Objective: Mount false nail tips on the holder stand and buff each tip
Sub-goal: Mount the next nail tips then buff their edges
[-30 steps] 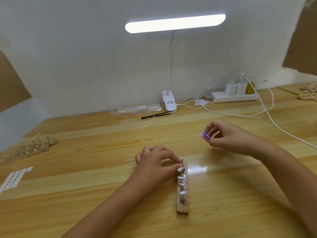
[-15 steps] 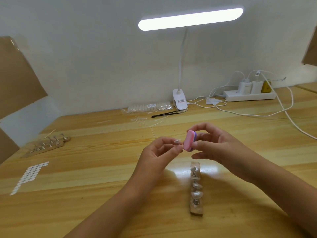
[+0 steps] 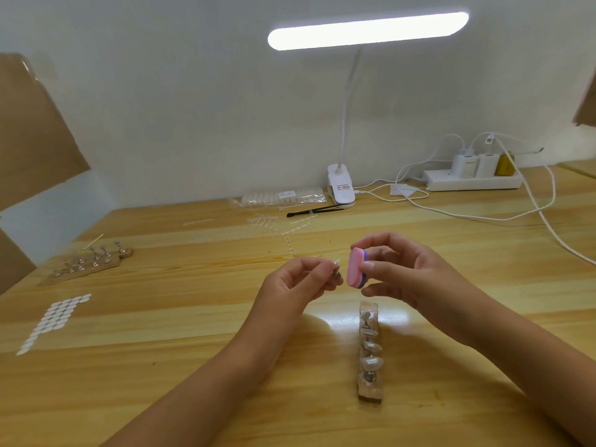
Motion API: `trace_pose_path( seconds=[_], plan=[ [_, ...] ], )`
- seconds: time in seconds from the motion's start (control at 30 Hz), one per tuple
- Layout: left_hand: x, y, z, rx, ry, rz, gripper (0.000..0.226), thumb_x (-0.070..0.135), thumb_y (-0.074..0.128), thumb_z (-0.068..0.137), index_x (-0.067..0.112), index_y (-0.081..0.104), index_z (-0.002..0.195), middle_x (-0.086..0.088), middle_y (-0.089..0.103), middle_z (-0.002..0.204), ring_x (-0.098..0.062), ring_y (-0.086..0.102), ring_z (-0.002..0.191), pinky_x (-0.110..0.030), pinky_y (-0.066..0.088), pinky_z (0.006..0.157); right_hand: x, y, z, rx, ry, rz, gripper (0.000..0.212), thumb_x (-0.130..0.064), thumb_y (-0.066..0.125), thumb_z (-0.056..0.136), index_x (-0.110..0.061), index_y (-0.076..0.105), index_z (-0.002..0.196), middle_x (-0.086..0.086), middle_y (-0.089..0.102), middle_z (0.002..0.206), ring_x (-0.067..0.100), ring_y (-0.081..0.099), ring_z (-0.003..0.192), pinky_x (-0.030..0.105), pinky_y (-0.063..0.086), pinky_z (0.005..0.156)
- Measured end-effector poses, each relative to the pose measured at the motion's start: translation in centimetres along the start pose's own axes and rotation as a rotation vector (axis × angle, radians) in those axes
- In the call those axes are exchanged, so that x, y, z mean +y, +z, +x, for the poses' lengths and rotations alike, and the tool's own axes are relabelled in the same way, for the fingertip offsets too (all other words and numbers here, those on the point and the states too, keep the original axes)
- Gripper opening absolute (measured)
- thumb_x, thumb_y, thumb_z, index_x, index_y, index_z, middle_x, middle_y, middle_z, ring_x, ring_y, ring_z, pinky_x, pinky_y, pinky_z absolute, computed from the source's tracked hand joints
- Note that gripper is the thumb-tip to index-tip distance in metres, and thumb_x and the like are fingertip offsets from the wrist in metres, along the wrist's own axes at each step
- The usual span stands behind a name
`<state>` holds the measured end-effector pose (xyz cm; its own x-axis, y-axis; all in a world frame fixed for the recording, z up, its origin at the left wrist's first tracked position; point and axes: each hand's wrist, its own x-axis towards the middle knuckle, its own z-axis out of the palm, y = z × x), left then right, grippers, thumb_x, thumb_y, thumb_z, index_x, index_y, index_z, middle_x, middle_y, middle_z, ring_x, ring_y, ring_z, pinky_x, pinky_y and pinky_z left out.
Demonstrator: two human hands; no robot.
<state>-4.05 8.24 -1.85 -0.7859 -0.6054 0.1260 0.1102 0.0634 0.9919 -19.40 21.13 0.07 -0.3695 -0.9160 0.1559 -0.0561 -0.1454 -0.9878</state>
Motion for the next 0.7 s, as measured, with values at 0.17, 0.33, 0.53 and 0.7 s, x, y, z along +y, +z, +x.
trace_pose_path(
  seconds=[0.17, 0.33, 0.53, 0.7],
  plan=[
    [-0.2, -0.2, 0.0, -0.02, -0.016, 0.046, 0.029, 0.045, 0.071, 0.079, 0.031, 0.074, 0.104, 0.005, 0.076, 0.103, -0.007, 0.069, 0.102, -0.024, 0.047, 0.091, 0.0, 0.3, -0.1, 0.009, -0.018, -0.015, 0.032, -0.025, 0.072, 0.074, -0.018, 0.067, 0.105, 0.0, 0.072, 0.095, 0.021, 0.072, 0.087, 0.024, 0.056, 0.074],
    [0.0, -0.2, 0.0, -0.056, -0.004, 0.074, 0.039, 0.047, 0.076, 0.077, 0.023, 0.075, 0.107, 0.007, 0.076, 0.106, -0.003, 0.067, 0.103, -0.015, 0.048, 0.085, -0.3, 0.6, -0.3, -0.024, -0.018, -0.078, 0.033, -0.021, 0.072, 0.075, -0.015, 0.065, 0.107, 0.002, 0.072, 0.096, 0.02, 0.073, 0.087, 0.023, 0.056, 0.073],
    [-0.1, -0.1, -0.1, -0.026, 0.002, 0.05, 0.04, 0.047, 0.078, 0.075, 0.019, 0.075, 0.104, 0.004, 0.076, 0.1, -0.007, 0.07, 0.099, -0.016, 0.05, 0.082, -0.1, 1.1, -0.4, -0.08, -0.003, -0.116, 0.032, -0.015, 0.073, 0.077, -0.008, 0.062, 0.106, 0.009, 0.071, 0.097, 0.025, 0.073, 0.09, 0.027, 0.057, 0.077],
    [-0.1, -0.3, 0.0, -0.004, 0.011, 0.076, 0.041, 0.048, 0.077, 0.074, 0.02, 0.074, 0.105, 0.003, 0.076, 0.101, -0.006, 0.069, 0.098, -0.017, 0.049, 0.082, -0.1, 1.4, -0.4, 0.039, -0.063, -0.078, 0.038, -0.018, 0.074, 0.072, -0.008, 0.061, 0.106, 0.009, 0.072, 0.095, 0.024, 0.072, 0.089, 0.027, 0.058, 0.078]
  ],
)
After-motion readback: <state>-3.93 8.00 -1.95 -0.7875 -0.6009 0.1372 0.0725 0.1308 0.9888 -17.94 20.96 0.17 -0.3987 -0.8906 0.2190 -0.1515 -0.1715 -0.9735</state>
